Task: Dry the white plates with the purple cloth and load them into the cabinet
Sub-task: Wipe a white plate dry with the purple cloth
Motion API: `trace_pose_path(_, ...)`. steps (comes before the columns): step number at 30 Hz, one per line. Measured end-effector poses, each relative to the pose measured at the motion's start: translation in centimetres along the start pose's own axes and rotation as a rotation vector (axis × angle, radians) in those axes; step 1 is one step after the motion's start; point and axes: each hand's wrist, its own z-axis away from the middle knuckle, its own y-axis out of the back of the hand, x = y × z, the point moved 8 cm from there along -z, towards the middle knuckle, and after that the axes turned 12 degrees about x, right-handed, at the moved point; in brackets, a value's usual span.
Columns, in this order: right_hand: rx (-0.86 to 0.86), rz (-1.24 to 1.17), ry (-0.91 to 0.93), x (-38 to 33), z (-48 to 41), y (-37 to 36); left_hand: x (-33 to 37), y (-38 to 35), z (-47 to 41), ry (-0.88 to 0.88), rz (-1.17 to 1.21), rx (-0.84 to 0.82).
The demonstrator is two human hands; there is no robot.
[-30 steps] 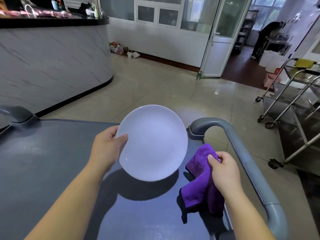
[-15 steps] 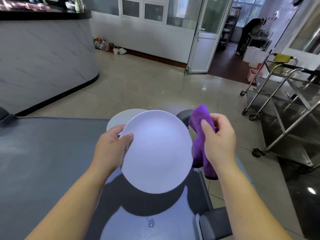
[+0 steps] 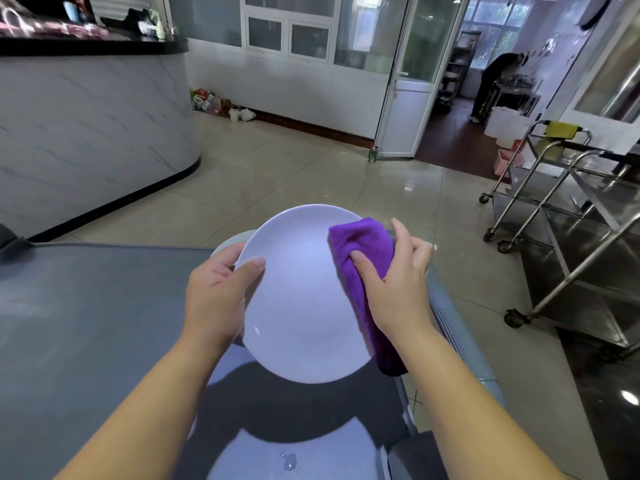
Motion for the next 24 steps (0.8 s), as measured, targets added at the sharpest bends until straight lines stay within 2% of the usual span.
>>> trace_pose_path(3,-0.076,0.044,-0.051,0.2,-0.1,-0.9,0.8,-0.3,0.2,-0.047,0.021,0.026)
trace_pose_path(9,0.022,0.038,-0.156,0.5,0.0,-0.2,1.9,-0.6,0.9,-0.102,0.085,0.095)
trace_pose_path(12,0.022,0.002,-0.199,0.9,0.8,0.3,1.5,-0.5,0.9,-0.065,0.096,0.092)
trace_pose_path(15,-0.004,-0.055,-0.224,1.4,1.5,0.4,0.8,-0.3,0.1,0.038,0.034,-0.03)
trace_pose_path(17,-0.056,-0.044,-0.198,1.3,1.2,0.2,-0.2,-0.4,-0.5,0.1,-0.087,-0.163)
trace_pose_path(19,-0.124,0.001,-0.134,0.6,0.7,-0.1,-0.9,-0.2,-0.5,0.121,-0.209,-0.211)
trace_pose_path(22,-0.161,0.081,-0.029,-1.4,-0.1,-0.5,-0.8,1.2,-0.9,0.057,-0.264,-0.015)
trace_pose_path(24,-0.132,0.09,-0.004,-2.5,-0.3,-0.6,0.0,1.6,-0.7,0.015,-0.248,0.054)
